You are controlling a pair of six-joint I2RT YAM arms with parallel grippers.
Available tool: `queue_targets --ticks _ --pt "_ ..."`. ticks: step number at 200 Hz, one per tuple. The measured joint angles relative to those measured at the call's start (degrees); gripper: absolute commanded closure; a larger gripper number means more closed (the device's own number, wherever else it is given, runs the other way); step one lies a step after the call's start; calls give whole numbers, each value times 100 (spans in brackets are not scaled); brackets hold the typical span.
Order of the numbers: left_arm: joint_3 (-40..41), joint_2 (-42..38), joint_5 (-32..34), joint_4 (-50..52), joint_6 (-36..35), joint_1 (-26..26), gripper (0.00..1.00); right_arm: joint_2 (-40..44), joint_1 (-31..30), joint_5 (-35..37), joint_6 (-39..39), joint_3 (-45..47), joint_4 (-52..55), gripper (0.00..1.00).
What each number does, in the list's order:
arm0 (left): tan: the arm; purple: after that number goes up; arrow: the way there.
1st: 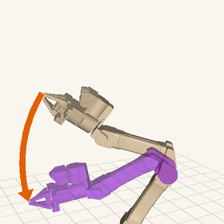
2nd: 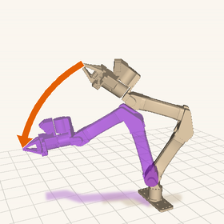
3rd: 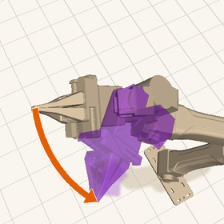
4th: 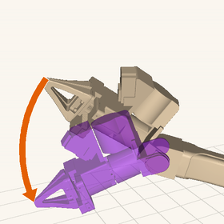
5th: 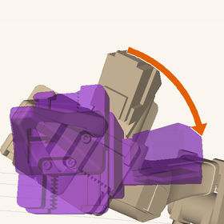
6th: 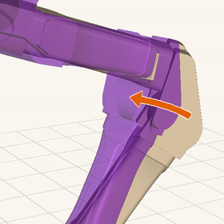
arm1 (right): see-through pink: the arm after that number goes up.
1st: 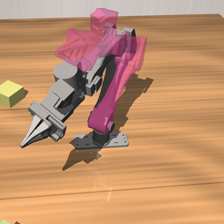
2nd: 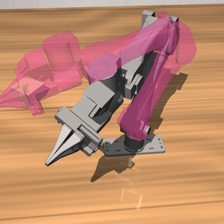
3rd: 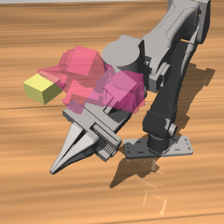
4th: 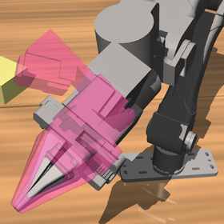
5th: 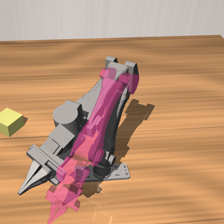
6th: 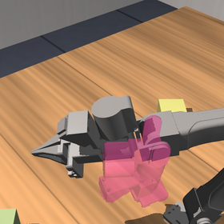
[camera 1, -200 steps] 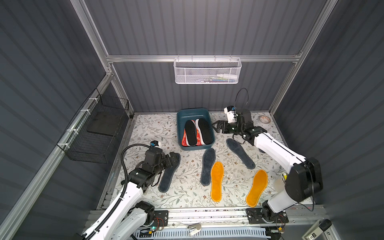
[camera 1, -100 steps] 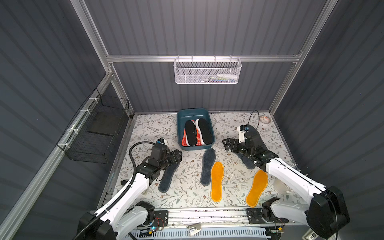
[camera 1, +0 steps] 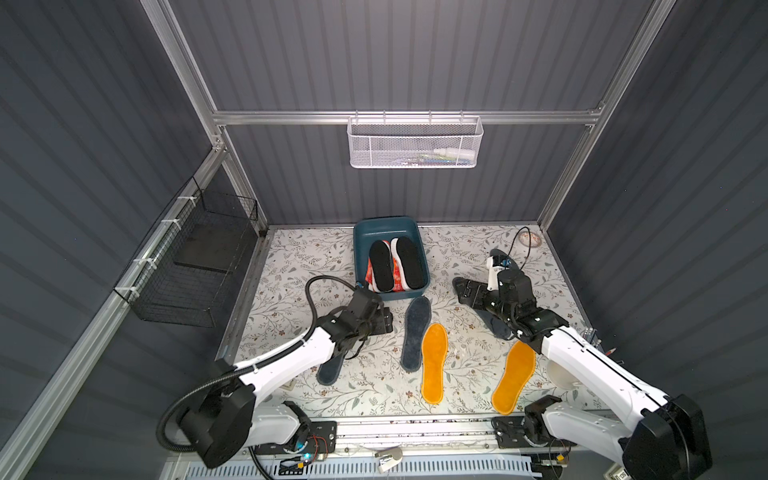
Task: Put the insoles into the storage box
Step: Pick up the insole from the center of the board.
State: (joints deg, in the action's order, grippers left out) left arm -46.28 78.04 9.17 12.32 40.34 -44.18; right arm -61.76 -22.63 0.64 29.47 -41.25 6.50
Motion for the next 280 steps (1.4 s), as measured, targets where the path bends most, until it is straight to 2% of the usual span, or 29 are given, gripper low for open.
queue_targets --ticks 49,112,148,217,269,280 --pt "-476 1154 35 -254 4 -188 28 278 50 26 118 225 162 1" --pt "-1215 1987 79 -184 2 -282 29 310 114 20 162 323 203 1" --pt "-1672 2481 142 81 0 -380 37 310 151 7 164 376 199 1" --pt "-2479 3198 485 866 7 -586 38 389 254 -37 157 479 181 1" --pt "-2765 3471 549 1196 94 -612 49 439 348 -74 157 586 164 1" --pt "-2806 3499 588 1261 127 -612 60 439 369 -92 157 601 164 1"
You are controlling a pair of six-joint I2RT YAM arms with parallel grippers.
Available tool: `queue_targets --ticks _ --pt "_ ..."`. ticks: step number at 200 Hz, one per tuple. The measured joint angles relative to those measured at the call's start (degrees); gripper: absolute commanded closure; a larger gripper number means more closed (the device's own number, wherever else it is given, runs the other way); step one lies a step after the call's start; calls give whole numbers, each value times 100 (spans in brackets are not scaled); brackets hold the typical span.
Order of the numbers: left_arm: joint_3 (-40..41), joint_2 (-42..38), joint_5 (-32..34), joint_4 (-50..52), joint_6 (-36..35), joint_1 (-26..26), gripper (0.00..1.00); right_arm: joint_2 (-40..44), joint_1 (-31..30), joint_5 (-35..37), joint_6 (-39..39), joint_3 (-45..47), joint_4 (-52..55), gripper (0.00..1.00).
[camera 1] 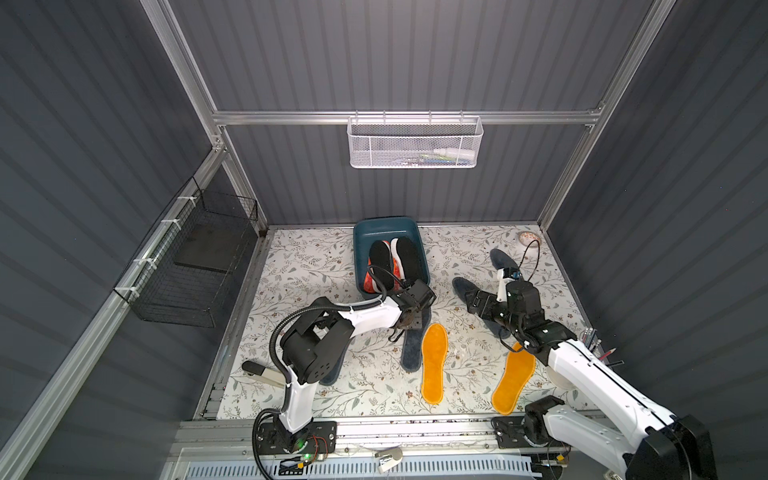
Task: Put the insoles into the storage box
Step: Pick up the insole from the center of the board.
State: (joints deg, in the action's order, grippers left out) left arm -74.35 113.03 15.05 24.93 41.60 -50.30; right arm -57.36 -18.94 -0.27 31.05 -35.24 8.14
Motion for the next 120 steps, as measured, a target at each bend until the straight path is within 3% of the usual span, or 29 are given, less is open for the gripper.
queue_targets --ticks 33,78,92,120 --pt "-26 9 46 157 107 0 66 26 52 -61 2 13 -20 1" --pt "-28 7 96 236 205 0 87 31 92 -149 9 55 -116 1" --pt "-26 -9 155 282 236 0 100 31 96 -170 17 66 -129 1" --pt "39 -90 195 385 214 2 100 31 114 -201 46 85 -131 1"
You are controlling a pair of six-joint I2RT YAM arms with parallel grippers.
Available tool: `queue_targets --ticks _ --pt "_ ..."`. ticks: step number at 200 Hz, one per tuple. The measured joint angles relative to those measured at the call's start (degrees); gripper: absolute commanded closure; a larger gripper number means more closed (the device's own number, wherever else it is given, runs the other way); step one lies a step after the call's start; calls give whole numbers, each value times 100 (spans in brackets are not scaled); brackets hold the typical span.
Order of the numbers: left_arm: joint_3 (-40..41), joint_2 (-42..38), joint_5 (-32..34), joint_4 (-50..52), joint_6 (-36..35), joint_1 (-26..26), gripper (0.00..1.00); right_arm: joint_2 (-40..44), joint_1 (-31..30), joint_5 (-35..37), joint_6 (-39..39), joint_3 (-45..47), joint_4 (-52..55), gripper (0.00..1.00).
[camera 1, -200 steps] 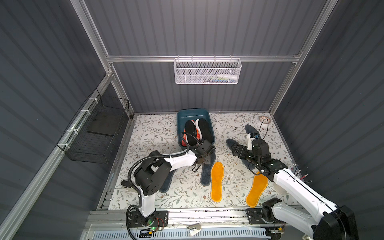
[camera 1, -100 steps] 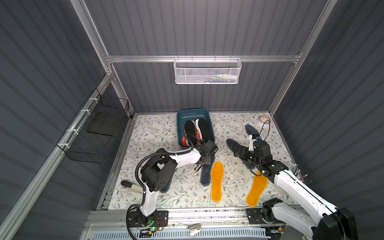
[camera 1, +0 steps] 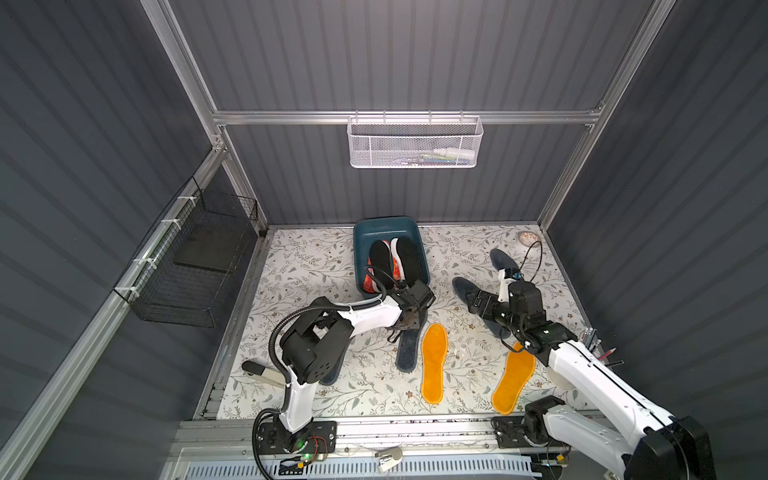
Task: Put the insoles into the storage box
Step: Pick up the insole from the center of the board.
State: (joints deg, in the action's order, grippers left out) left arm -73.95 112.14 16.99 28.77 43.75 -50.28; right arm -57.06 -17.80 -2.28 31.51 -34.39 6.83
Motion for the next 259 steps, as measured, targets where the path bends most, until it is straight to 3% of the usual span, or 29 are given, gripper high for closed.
queue_targets --ticks 103,181,259 --pt "916 -1294 -81 -319 -345 13 100 -61 9 -122 66 0 -105 1" --pt "1882 -2361 -619 -1222 -634 306 100 -140 17 -240 83 0 -129 1" --pt "2695 -3545 -1519 -2623 -756 1029 100 -262 24 -1631 22 0 -852 3"
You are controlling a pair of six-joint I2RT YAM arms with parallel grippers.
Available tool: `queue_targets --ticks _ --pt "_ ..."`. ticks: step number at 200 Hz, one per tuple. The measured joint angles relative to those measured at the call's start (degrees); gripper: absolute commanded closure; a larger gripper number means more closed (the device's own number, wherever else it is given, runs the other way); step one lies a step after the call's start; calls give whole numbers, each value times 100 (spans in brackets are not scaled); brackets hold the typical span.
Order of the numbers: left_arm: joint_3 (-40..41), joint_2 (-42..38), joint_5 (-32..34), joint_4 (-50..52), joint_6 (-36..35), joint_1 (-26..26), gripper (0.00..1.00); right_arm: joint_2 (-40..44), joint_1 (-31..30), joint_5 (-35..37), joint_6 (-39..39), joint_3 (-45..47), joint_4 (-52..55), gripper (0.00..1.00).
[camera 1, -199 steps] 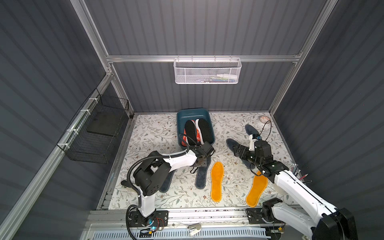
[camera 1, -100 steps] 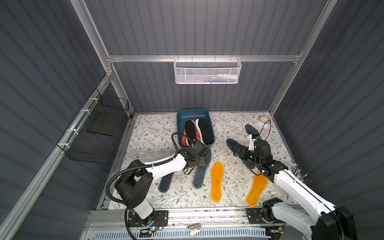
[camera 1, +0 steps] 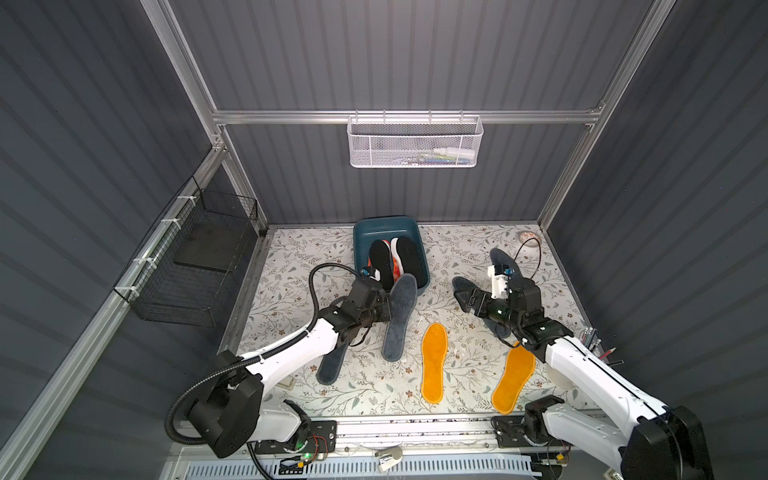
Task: Put the insoles into the storage box
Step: Pick up the insole from the center of the board.
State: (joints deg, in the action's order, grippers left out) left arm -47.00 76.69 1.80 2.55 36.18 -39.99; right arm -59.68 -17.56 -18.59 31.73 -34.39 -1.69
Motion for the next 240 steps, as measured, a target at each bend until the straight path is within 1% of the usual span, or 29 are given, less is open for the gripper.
queue_targets --ticks 29,47,56,68,92,116,147,177,187,203,215,225,240 --pt "199 -83 -461 -745 46 122 100 -13 -15 -737 94 44 -636 6" --pt "396 -83 -787 -1211 188 238 100 -127 -103 -1073 142 48 -970 10" --pt "505 -81 -953 -1438 280 304 100 -197 -184 -1185 157 48 -1078 12" --pt "647 -76 -1150 -1733 439 413 100 -302 -315 -1300 162 39 -1165 19" --pt "822 -66 -1421 -2199 682 577 100 -614 -555 -1425 232 -33 -1368 29" --pt "852 -59 -1596 -2452 831 671 100 -920 -776 -1471 306 -111 -1532 39" --pt "855 -55 -1742 -2645 935 671 100 -1257 -1034 -1497 398 -282 -1740 47" --pt "903 -39 -1818 -2752 968 673 100 -1587 -1224 -1537 503 -457 -1971 52" --pt "918 -39 -1832 -2756 977 682 100 -1687 -1292 -1545 527 -509 -2024 56" --pt "925 -39 -1845 -2782 981 682 100 -1849 -1399 -1561 581 -597 -2114 64" --pt "925 -39 -1849 -2806 997 695 100 -1943 -1462 -1576 608 -647 -2164 73" --pt "925 -39 -1860 -2815 997 708 100 -2004 -1486 -1574 678 -671 -2201 83" --pt "925 -42 -1860 -2824 999 710 100 -2081 -1502 -1565 699 -704 -2238 95"
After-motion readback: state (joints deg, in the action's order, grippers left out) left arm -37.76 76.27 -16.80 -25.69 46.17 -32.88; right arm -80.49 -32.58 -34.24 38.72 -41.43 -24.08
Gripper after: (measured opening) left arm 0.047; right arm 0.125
